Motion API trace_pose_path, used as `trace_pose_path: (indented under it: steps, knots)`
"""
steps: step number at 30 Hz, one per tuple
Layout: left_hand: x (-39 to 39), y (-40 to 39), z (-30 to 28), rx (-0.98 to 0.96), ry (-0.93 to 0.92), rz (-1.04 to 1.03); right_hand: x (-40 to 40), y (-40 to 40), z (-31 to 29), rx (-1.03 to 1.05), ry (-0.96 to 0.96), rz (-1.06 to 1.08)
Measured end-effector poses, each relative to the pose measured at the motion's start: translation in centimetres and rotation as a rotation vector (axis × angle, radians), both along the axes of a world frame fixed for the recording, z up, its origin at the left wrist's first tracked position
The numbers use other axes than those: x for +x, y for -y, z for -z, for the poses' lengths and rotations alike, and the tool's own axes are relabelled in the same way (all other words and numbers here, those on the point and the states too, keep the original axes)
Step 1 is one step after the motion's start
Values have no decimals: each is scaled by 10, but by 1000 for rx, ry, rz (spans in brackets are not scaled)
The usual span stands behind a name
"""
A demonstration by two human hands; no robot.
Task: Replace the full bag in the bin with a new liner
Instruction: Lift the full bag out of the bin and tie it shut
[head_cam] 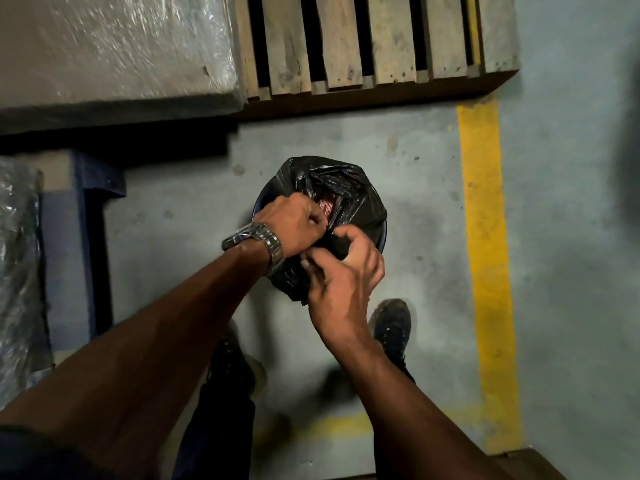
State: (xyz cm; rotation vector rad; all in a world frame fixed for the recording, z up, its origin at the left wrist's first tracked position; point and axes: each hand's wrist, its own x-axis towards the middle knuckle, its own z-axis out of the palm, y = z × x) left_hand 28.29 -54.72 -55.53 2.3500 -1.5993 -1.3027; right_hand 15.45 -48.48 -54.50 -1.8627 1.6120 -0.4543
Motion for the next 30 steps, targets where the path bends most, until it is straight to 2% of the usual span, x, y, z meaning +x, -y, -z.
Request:
trace_pose_path:
  steps: [3, 9, 11, 14, 15, 17, 20, 24, 26, 30]
  knots:
    - [7, -1, 1, 60, -57, 75, -4, 4, 3, -8, 25, 63]
    - [14, -23, -8, 143, -346, -3, -5, 18, 5, 5, 24, 73]
    - [12, -32, -9, 105, -351, 25, -2, 22, 5, 19, 29, 68]
    - [9, -41, -4, -40, -245, 46, 2, 28, 4, 32, 49, 30]
    - [8, -44, -2, -85, -225, 6, 3, 30, 3, 32, 56, 17]
    - [4, -49, 3, -104, -297, -135, 2, 34, 3, 23, 61, 22]
    - [-2, -56, 7, -109, -452, -361, -3, 44, 6, 57, -54, 36]
    - [-4, -61, 8, -112, -477, -484, -4, 53, 17, 153, -335, -244]
    - [-4, -61, 7, -126, -494, -520, 0, 54, 22, 151, -382, -357]
    - [-3, -61, 7, -143, -519, -541, 9, 56, 26, 67, -405, -363]
